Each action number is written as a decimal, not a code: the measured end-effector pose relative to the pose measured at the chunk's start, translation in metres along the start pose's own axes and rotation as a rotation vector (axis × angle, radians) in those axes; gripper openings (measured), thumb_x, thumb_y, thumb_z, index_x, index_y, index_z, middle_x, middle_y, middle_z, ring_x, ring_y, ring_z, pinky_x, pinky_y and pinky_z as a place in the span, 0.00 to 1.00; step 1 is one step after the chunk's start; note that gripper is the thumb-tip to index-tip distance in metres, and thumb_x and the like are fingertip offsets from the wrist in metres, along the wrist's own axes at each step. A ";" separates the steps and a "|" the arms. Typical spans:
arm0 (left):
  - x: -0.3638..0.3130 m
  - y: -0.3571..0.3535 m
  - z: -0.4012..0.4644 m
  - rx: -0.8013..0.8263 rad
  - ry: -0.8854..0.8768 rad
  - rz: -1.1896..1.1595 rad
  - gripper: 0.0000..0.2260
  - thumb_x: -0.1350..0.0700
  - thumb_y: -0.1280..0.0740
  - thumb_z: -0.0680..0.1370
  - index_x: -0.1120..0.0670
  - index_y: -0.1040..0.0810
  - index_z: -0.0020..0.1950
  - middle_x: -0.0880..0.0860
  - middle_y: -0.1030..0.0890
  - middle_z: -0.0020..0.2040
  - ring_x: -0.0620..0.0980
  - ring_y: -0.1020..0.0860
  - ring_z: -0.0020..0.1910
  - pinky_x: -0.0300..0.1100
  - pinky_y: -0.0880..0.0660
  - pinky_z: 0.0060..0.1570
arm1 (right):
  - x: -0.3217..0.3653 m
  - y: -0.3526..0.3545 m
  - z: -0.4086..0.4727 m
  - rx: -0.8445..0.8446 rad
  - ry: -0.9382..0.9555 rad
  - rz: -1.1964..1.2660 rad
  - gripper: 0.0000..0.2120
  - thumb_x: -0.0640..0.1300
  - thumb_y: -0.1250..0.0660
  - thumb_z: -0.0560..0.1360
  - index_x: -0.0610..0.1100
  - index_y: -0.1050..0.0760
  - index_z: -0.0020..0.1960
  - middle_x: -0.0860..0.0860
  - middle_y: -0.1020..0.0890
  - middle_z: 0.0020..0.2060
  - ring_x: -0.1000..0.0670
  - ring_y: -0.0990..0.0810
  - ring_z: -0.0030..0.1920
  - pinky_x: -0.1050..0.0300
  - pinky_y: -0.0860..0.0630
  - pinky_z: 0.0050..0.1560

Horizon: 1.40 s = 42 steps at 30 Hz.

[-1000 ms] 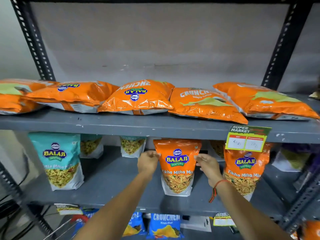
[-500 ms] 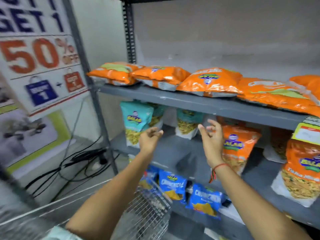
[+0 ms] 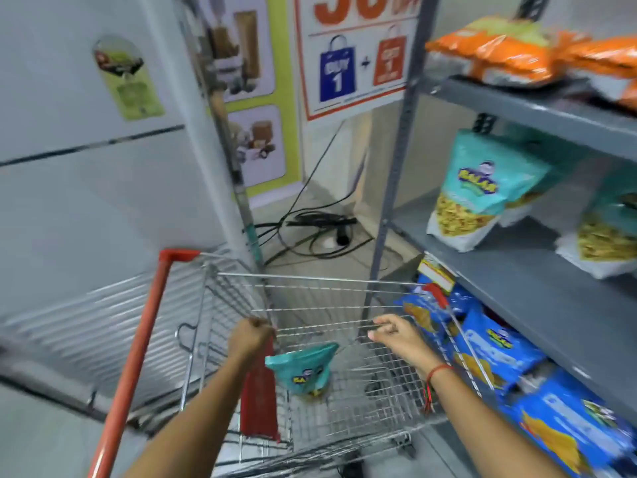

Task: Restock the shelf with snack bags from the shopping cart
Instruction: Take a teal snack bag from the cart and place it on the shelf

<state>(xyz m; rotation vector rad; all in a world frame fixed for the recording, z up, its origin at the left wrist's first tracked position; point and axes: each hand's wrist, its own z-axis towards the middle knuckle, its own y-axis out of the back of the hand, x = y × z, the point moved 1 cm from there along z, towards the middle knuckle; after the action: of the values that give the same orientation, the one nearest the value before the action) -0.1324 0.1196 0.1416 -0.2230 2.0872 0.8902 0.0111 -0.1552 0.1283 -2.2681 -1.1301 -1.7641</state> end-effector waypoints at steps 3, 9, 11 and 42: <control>0.057 -0.021 0.013 0.139 0.157 0.208 0.15 0.54 0.34 0.65 0.62 0.19 0.45 0.66 0.16 0.45 0.63 0.17 0.47 0.52 0.21 0.42 | -0.041 -0.033 0.039 0.153 -0.167 -0.134 0.25 0.39 0.26 0.68 0.38 0.29 0.63 0.43 0.21 0.44 0.46 0.22 0.46 0.61 0.28 0.41; 0.108 -0.084 0.034 0.283 0.448 0.336 0.24 0.52 0.28 0.69 0.59 0.27 0.62 0.61 0.20 0.60 0.59 0.21 0.59 0.46 0.25 0.55 | -0.107 -0.087 0.106 0.456 -0.343 -0.256 0.32 0.46 0.24 0.66 0.43 0.31 0.66 0.49 0.23 0.60 0.49 0.20 0.55 0.55 0.23 0.58; 0.117 -0.099 0.043 0.191 0.551 0.226 0.26 0.55 0.28 0.69 0.58 0.30 0.65 0.62 0.20 0.61 0.60 0.22 0.59 0.47 0.26 0.57 | -0.116 -0.102 0.122 0.524 -0.352 -0.229 0.33 0.50 0.21 0.61 0.45 0.28 0.63 0.49 0.21 0.59 0.50 0.19 0.54 0.59 0.22 0.54; -0.143 -0.095 0.020 0.265 -0.515 -0.185 0.12 0.49 0.34 0.73 0.56 0.21 0.37 0.61 0.16 0.38 0.48 0.21 0.35 0.46 0.31 0.37 | 0.043 0.079 -0.033 -0.614 0.026 -0.055 0.08 0.41 0.30 0.71 0.35 0.20 0.40 0.39 0.14 0.40 0.50 0.19 0.38 0.46 0.22 0.46</control>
<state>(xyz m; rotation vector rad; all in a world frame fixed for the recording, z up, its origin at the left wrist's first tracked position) 0.0133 0.0417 0.1931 -0.0368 1.6473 0.4861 0.0325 -0.2063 0.2061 -2.5123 -0.7106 -2.4179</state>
